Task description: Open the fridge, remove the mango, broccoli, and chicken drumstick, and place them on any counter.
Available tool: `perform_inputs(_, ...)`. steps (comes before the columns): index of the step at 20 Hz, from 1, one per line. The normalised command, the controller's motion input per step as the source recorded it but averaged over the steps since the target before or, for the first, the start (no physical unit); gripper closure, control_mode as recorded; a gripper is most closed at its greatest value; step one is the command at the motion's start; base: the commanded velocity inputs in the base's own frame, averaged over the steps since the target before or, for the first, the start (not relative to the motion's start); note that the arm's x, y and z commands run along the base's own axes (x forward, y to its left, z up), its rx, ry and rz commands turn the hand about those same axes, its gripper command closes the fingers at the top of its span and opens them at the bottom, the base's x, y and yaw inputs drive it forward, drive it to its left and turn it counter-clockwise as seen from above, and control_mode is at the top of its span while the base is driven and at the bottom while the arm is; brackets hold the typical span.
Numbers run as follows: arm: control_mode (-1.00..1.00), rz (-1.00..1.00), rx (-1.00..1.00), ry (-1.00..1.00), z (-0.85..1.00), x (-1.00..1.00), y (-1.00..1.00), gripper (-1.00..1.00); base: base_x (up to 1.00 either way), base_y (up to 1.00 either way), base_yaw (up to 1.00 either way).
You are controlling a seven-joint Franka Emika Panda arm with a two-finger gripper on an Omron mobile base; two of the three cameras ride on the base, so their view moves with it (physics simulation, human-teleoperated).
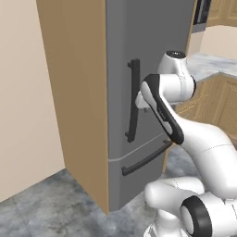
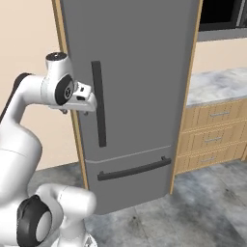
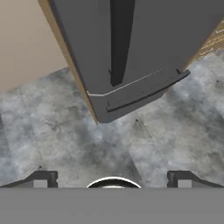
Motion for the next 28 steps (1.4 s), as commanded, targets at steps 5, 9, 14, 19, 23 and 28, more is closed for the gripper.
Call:
perform_inputs(5,-1.00,0.03,0.15,-0.40,0.01,0.01,-0.11,-1.00,0.00,0.00,0.00)
perform_inputs(9,-1.00,0.09,0.18,-0.34,0.00,0.27,-0.24,-1.00,0.00,0.00,0.00)
perform_inputs(14,-1.00,0.07,0.14,-0.26,0.00,0.46,-0.17,-1.00,0.00,0.00,0.00)
perform_inputs(19,-1.00,0.04,0.10,-0.06,0.00,0.60,0.00,-1.00,0.00,0.00,0.00)
perform_inputs(23,-1.00,0.03,0.10,0.00,0.00,0.72,-0.04,-1.00,0.00,0.00,0.00)
perform_inputs(28,-1.00,0.04,0.07,0.00,0.00,0.58,0.00,-1.00,0.00,0.00,0.00)
